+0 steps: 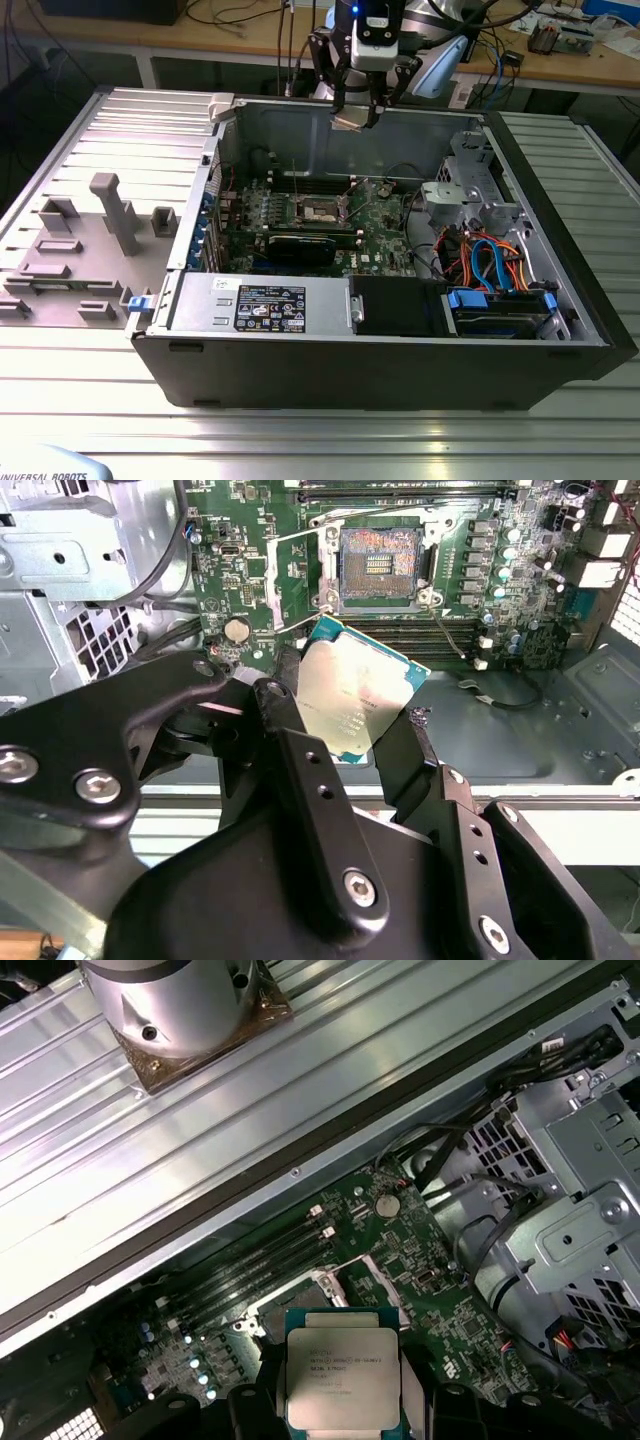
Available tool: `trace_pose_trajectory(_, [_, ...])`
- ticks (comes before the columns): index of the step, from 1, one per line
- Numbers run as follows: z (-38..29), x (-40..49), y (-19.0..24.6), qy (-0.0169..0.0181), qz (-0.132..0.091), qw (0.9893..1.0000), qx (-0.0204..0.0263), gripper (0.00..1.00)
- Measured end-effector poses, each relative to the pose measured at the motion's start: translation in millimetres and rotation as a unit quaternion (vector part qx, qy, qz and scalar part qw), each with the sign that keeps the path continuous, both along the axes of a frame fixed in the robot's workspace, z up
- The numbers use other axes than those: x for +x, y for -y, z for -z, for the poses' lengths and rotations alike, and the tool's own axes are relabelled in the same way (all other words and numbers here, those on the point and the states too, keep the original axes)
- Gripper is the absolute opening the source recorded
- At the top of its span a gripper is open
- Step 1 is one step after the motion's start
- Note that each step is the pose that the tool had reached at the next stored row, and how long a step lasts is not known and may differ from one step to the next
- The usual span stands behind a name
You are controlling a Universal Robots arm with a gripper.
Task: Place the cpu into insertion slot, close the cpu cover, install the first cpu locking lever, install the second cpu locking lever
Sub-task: 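Place the cpu into insertion slot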
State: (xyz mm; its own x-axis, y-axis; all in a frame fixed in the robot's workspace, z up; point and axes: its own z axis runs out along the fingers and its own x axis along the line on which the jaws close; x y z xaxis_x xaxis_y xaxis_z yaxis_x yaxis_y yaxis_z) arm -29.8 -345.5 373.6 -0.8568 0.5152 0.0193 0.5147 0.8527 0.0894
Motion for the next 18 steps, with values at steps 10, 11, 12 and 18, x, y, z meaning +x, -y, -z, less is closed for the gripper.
trace_pose_trajectory(10, [0.4,0.0,0.0,0.0000,0.050,0.9988,0.0000,0.54])
trace_pose_trajectory(11, [0.4,0.0,0.0,0.0000,0.055,0.9985,-0.0001,0.54])
trace_pose_trajectory(12, [0.4,0.0,0.0,-0.0001,0.056,0.9985,-0.0001,0.54])
trace_pose_trajectory(18, [0.6,0.0,-0.1,-0.0001,0.066,0.9978,0.0011,0.54])
